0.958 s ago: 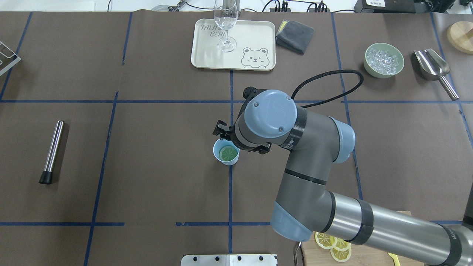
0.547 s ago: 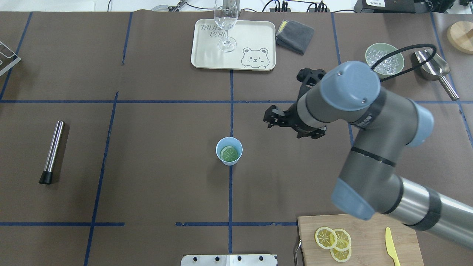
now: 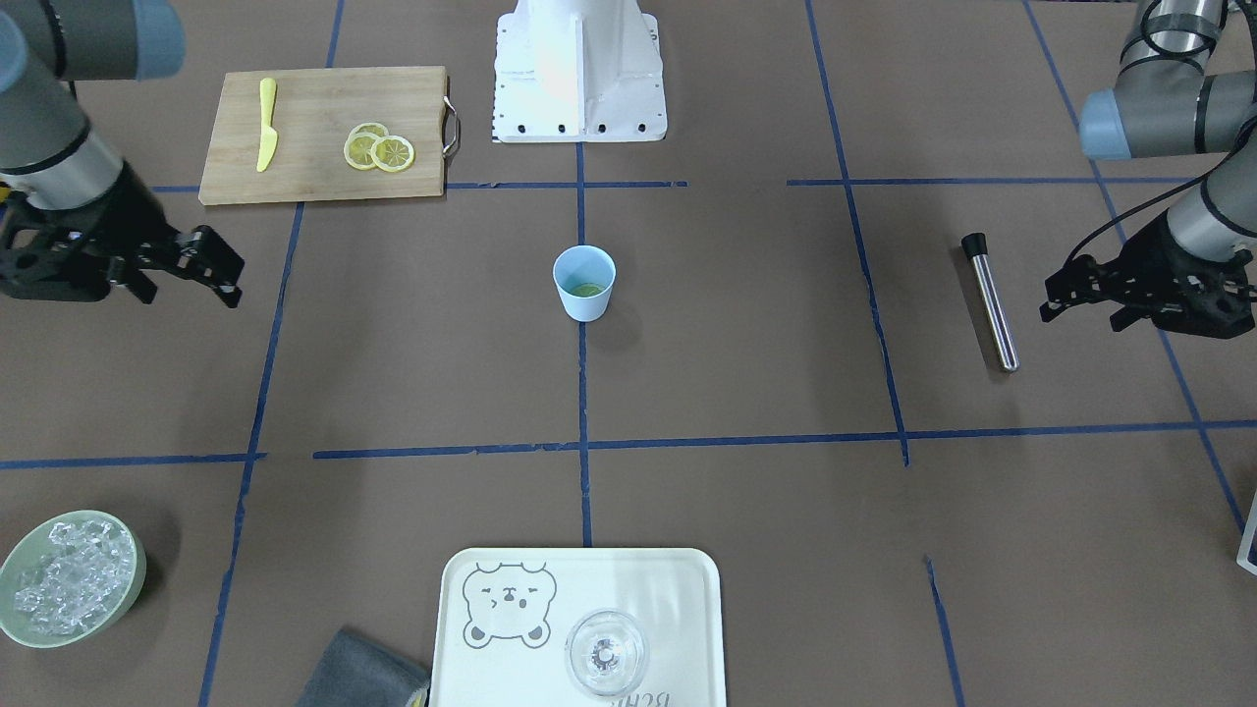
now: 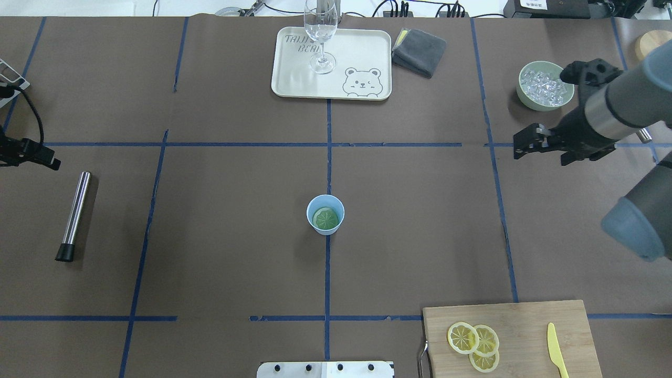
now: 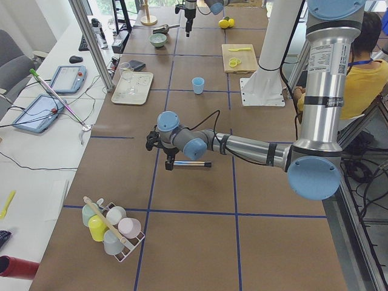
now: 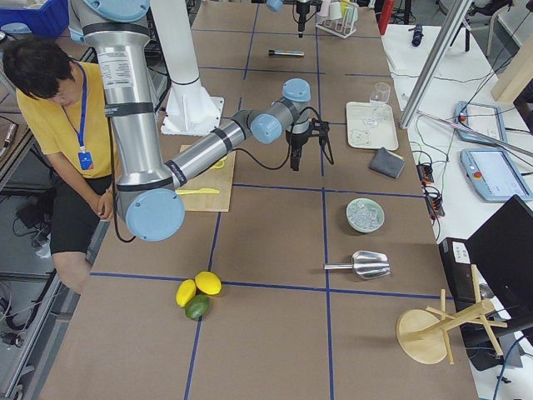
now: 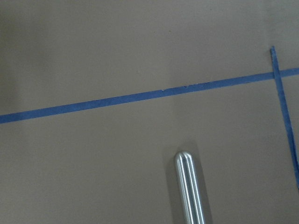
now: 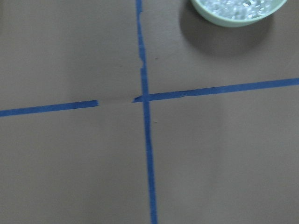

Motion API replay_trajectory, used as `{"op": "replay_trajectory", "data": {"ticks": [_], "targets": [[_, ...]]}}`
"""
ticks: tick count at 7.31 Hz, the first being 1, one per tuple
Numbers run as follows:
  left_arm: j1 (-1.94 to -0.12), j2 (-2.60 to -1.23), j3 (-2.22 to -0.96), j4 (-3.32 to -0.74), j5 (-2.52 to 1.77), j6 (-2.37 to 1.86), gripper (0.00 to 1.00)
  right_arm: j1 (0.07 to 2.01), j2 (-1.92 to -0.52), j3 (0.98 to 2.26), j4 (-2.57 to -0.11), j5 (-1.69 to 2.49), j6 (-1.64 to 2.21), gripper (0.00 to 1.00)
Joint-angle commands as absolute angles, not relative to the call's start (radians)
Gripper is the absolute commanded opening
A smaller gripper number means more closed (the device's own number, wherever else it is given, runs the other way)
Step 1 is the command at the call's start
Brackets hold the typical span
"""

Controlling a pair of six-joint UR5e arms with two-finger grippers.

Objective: Squeeze lemon into cup
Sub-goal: 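Raise the right gripper toward the ice bowl while the left gripper reaches the silver muddler, then grasp the silver muddler with the left gripper and lift it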

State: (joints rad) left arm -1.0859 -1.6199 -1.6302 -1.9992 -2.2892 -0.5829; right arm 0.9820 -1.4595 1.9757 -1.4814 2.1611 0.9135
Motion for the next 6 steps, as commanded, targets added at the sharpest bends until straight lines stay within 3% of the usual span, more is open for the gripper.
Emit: {"op": "replay_trajectory", "data": {"ticks": [1,3,5,6], "targets": [[-0.982,-1.650,-1.550,-2.003,-2.241,-0.665,0.98,1.153,-1.538,1.874,-1.482,2.367,0.630,1.00],[-0.960,-1.664,-1.539,-1.999,-2.230,-0.683,0.96,1.164,-1.543,1.862,-1.482,2.398,0.609,1.00],[-0.950,-1.663,-1.537,-1.994,-2.226,-0.683,0.75,1.163,-1.545,1.862,-1.480,2.398,0.612,1.00],[-0.928,-1.664,-1.539,-1.993,-2.209,-0.684,0.70,1.163,-1.546,1.862,-1.480,2.398,0.611,1.00]]}}
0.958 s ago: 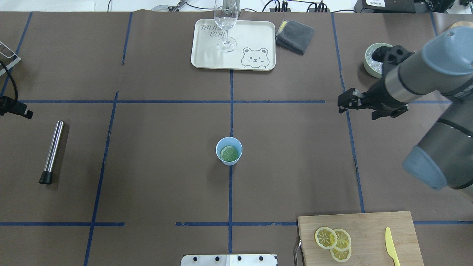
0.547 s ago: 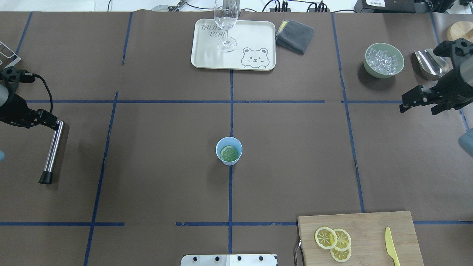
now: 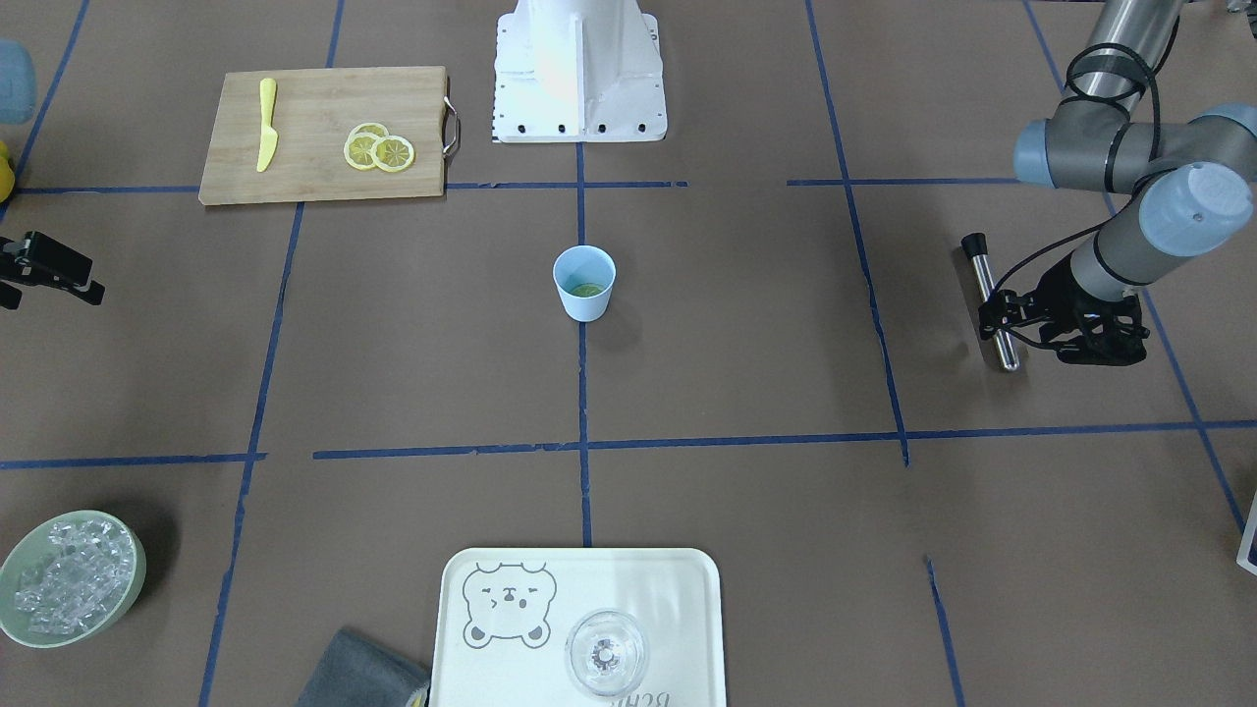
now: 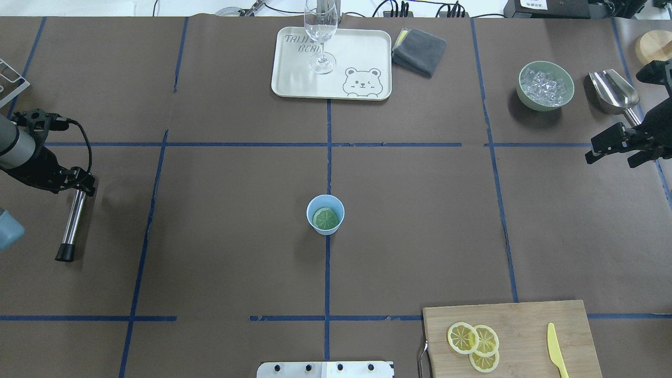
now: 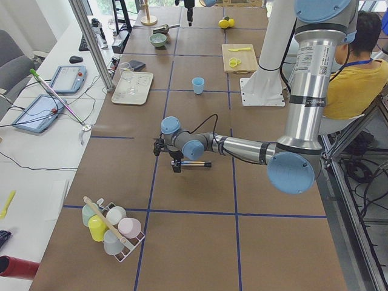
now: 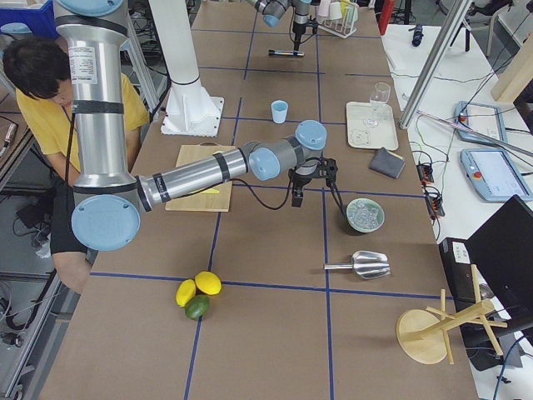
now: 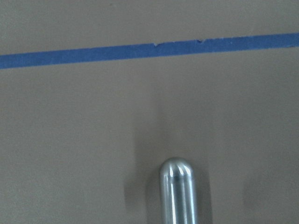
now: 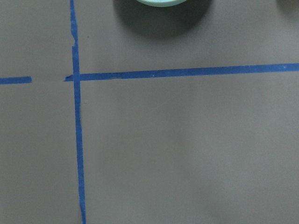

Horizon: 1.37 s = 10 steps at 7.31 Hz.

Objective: Squeeze lemon into cup
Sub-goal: 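Grasp the silver muddler with the left gripper and lift it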

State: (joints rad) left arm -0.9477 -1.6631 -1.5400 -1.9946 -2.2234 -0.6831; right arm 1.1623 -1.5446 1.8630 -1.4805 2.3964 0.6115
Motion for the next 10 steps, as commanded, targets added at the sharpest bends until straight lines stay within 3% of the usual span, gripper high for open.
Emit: {"op": "replay_trajectory", "data": {"ticks": [1,2,3,5,7,10], "targets": [[-0.920,-1.664,-1.540,-1.993,-2.186,-0.686,0.66,1.163,-1.546,1.861,-1.480,2.398,0.612,1.00],[-0.919,-1.664,-1.540,-1.993,-2.184,-0.686,0.50,1.163,-1.546,1.861,-1.480,2.398,0.615,1.00],[-0.920,-1.663,-1.546,-1.991,-2.184,-0.675,0.01,1.163,-1.546,1.862,-1.480,2.398,0.615,1.00],[-0.920,-1.664,-1.560,-1.996,-2.183,-0.672,0.00,1.163,-1.546,1.864,-1.480,2.398,0.618,1.00],[-0.925,-1.651,-1.722,-1.993,-2.184,-0.654,0.00,1.163,-1.546,1.862,-1.480,2.398,0.617,1.00],[-0.869,-1.790,-1.842,-1.990,-2.142,-0.661,0.00,1.163,-1.543,1.861,-1.480,2.395,0.611,1.00]]}}
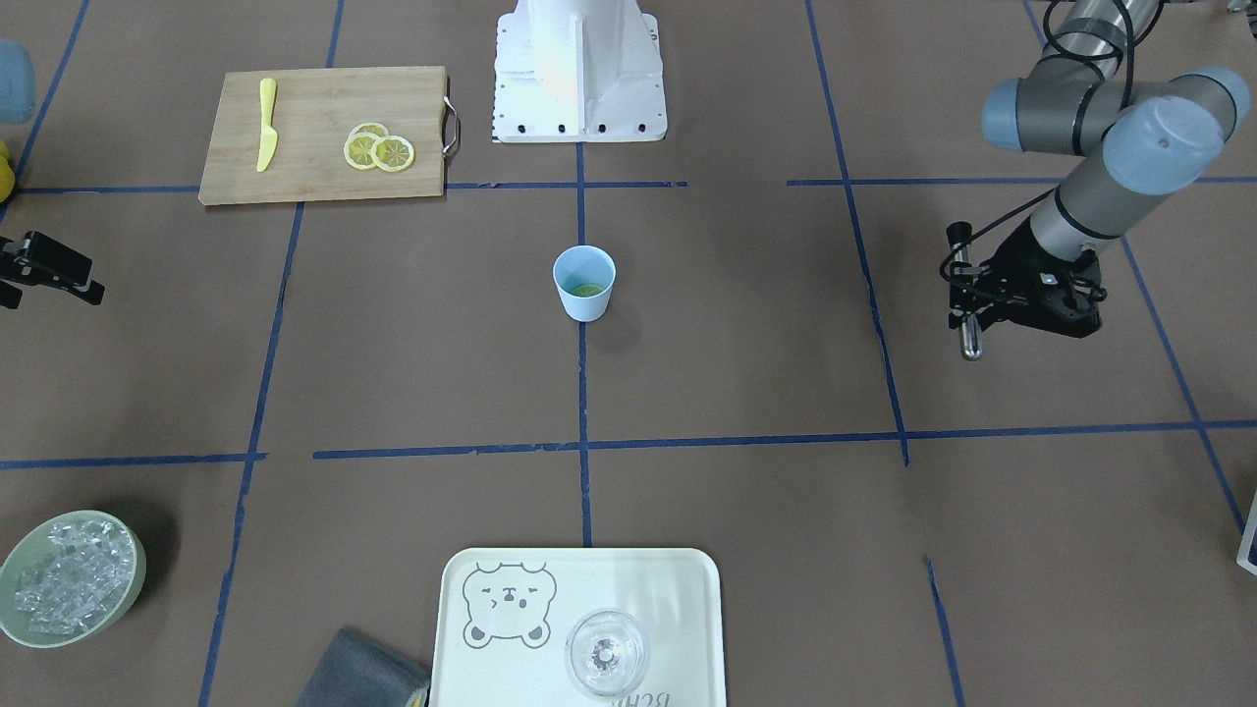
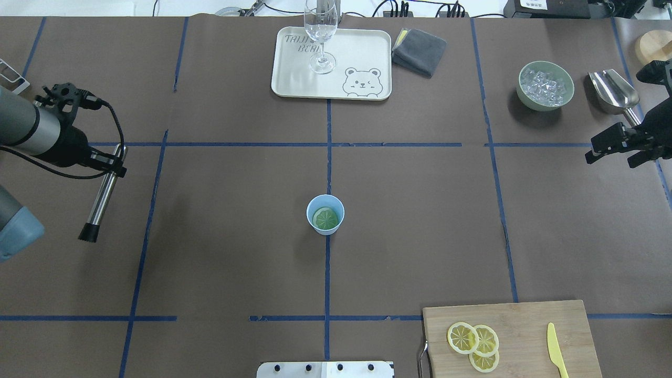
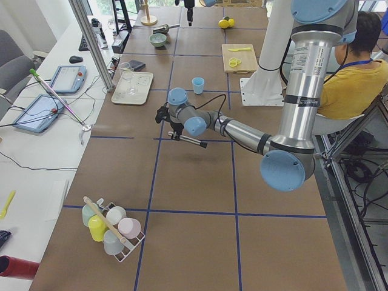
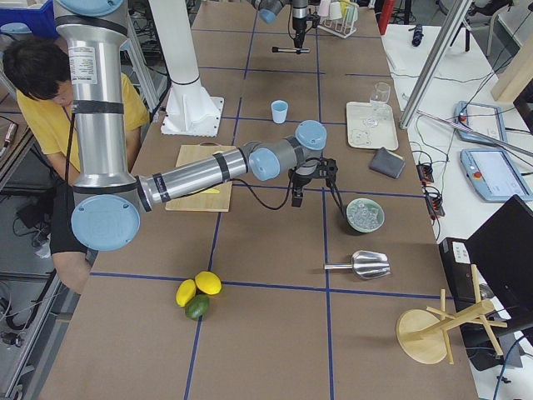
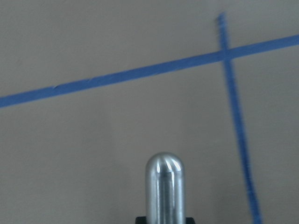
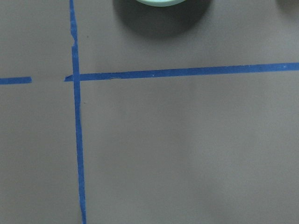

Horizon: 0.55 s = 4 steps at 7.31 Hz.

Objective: Squeeze lemon into cup
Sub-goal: 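Carry the muddler with the left gripper and lower it into the cup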

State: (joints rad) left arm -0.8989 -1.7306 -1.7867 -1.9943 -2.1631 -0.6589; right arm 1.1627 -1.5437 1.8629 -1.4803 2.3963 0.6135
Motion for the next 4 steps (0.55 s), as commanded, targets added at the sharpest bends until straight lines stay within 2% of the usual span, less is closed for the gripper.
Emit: {"op": "replay_trajectory", "data": {"ticks": [1,2,3,4], "targets": [[-0.809,-1.828,-1.897,-1.987,-2.021,-0.661,0.00,1.163,-1.540,1.861,-1.479,2.395,0.612,1.00],[-0.711,-1.862,-1.937,-1.997,-1.946,-0.651,0.00,1.164,-1.540,1.862,-1.479,2.395,0.617,1.00],[-0.616,-1.997,-1.937,-2.003,-1.944,-0.656,0.00,1.164,-1.542,1.867,-1.479,2.395,0.617,1.00],[-0.609,-2.081,-1.950,-2.029,-1.944,-0.646,0.00,1.170,-1.542,1.868,-1.479,2.393,0.617,1.00]]}}
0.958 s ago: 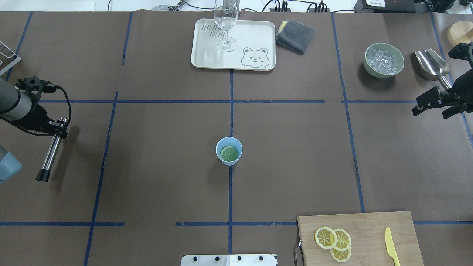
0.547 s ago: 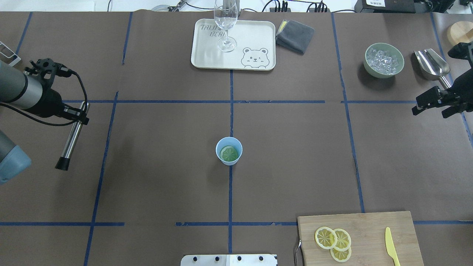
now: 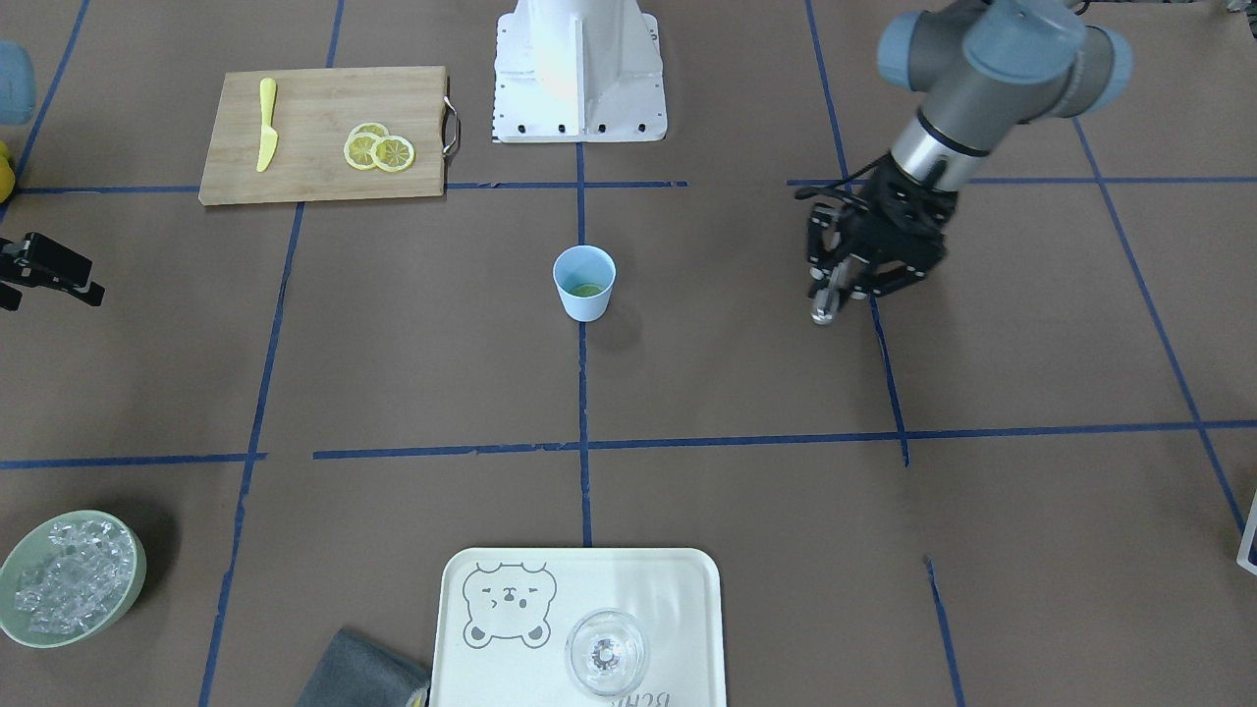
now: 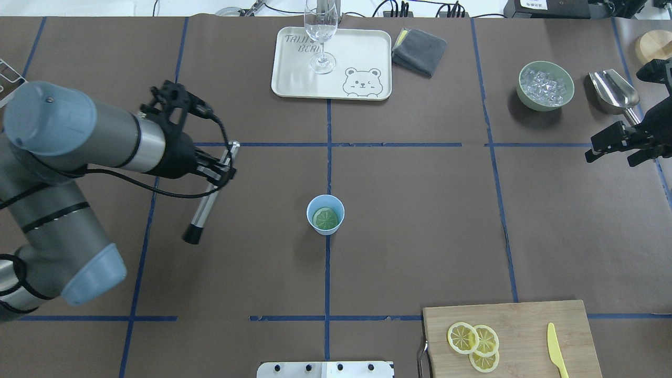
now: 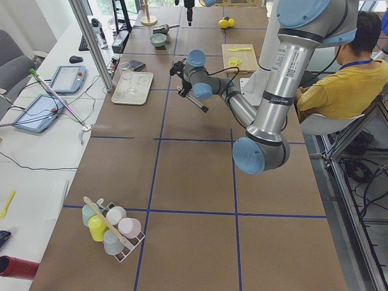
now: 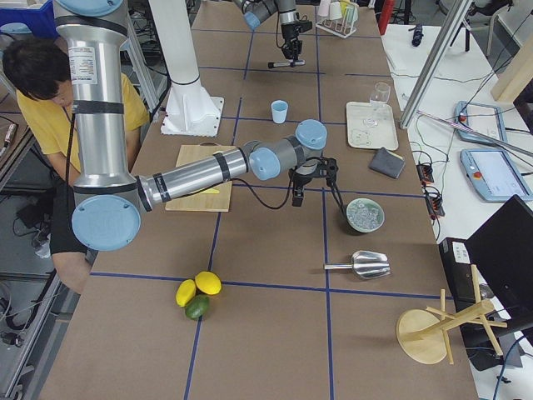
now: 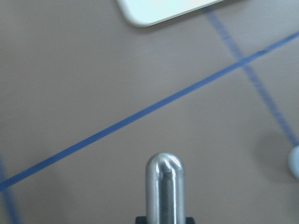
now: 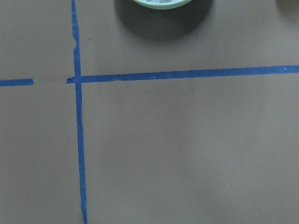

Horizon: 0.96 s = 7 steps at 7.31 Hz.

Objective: Squeeze lemon into cup
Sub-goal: 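Carry the muddler with the left gripper and lower it into the cup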

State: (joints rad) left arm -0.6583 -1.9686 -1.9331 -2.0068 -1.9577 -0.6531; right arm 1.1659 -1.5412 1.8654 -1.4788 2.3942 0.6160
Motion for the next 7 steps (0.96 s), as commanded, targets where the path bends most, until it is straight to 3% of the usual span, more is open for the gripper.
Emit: {"op": "replay_trajectory", "data": {"ticks": [1,2,4,7], "targets": [[-0.595,-2.097,-1.939,-2.162,-1.862,-0.635,0.00,1.170,-1.542,1.865,-1.479,2.391,0.617,1.00],[-0.541,-2.094,-1.910,-2.348,-1.656,-0.649,0.00,1.172,-1.542,1.864,-1.480,2.391,0.621,1.00],[-0.427,-2.092,-1.890,-2.409,-1.363,-0.631,0.00,1.172,-1.543,1.862,-1.480,2.391,0.621,1.00],[-0.260,-2.102,-1.734,-2.711,-1.009,-0.470,0.00,1.177,-1.543,1.864,-1.480,2.391,0.620,1.00]]}}
